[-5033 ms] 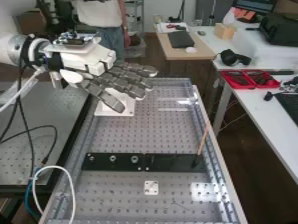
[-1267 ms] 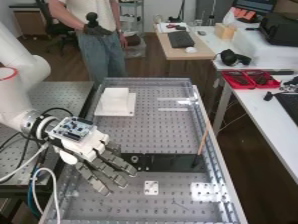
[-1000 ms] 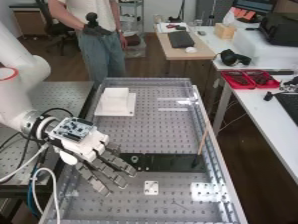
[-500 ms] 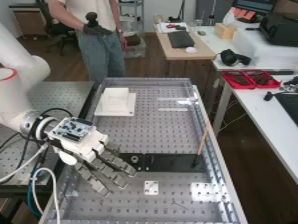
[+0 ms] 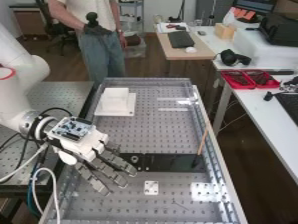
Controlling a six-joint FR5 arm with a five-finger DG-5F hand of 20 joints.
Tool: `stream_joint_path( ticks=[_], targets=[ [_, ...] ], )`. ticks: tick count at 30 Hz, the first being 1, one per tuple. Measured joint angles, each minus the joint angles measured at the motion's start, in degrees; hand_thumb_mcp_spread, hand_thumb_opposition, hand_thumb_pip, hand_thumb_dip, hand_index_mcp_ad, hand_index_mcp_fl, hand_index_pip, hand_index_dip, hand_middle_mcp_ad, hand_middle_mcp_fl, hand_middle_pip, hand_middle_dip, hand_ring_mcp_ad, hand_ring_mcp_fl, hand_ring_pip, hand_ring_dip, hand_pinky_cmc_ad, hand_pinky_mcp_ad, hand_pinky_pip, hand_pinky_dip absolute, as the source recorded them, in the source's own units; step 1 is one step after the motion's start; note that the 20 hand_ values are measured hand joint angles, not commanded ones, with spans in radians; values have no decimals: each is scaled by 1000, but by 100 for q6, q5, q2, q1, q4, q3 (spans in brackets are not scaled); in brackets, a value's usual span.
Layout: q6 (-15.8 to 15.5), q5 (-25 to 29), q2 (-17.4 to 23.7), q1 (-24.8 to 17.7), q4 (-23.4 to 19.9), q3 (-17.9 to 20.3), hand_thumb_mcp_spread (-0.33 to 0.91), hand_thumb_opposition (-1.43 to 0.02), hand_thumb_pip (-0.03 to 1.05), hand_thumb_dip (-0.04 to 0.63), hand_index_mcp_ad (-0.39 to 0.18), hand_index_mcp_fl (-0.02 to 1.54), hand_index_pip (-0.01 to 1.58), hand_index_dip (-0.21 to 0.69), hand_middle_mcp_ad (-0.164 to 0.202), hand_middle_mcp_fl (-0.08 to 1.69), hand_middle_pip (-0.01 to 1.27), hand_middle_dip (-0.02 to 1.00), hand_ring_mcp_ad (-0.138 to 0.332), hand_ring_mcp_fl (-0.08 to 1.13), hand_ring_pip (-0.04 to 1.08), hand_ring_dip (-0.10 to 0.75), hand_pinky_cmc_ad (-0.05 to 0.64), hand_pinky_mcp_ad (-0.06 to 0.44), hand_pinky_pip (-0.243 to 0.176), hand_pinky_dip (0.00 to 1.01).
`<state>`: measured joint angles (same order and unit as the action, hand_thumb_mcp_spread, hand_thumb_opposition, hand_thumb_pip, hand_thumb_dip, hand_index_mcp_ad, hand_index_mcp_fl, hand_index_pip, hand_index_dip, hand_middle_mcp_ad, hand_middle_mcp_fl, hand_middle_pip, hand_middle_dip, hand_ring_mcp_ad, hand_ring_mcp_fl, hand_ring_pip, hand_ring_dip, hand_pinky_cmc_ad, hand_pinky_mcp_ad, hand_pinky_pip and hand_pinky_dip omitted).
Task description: Grab the larger nut and place it in the white container
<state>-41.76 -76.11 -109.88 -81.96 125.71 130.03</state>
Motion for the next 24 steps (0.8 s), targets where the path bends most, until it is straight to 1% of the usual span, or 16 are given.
stream_joint_path(
  ticks=[6, 8, 14, 20, 22, 24],
  targets=[
    [48, 43, -9, -18, -3, -2, 358, -869, 723, 237, -117, 152, 1557, 187, 82, 3, 127, 229, 162, 0, 94, 113, 379, 295, -105, 386],
    [90, 101, -4, -40, -13, 3, 358, -869, 723, 237, -117, 152, 1553, 169, 82, 3, 127, 229, 162, 0, 94, 115, 379, 295, -105, 400],
    [171, 358, 49, -177, -100, 69, 358, -869, 724, 237, -119, 155, 1553, 169, 82, 3, 127, 229, 162, 0, 87, 119, 379, 295, -105, 405],
    [238, 823, 82, -383, -172, 126, 358, -866, 721, 237, -115, 152, 1553, 169, 82, 3, 127, 229, 164, 0, 87, 119, 384, 295, -105, 405],
    [243, 1047, 94, -498, -204, 141, 358, -866, 724, 237, -115, 152, 1553, 169, 82, 3, 127, 229, 161, 0, 87, 119, 367, 295, -105, 405],
    [248, 1175, 95, -557, -220, 141, 358, -869, 724, 237, -115, 152, 1553, 169, 86, 3, 127, 229, 161, 0, 87, 119, 365, 291, -105, 405]
  ],
)
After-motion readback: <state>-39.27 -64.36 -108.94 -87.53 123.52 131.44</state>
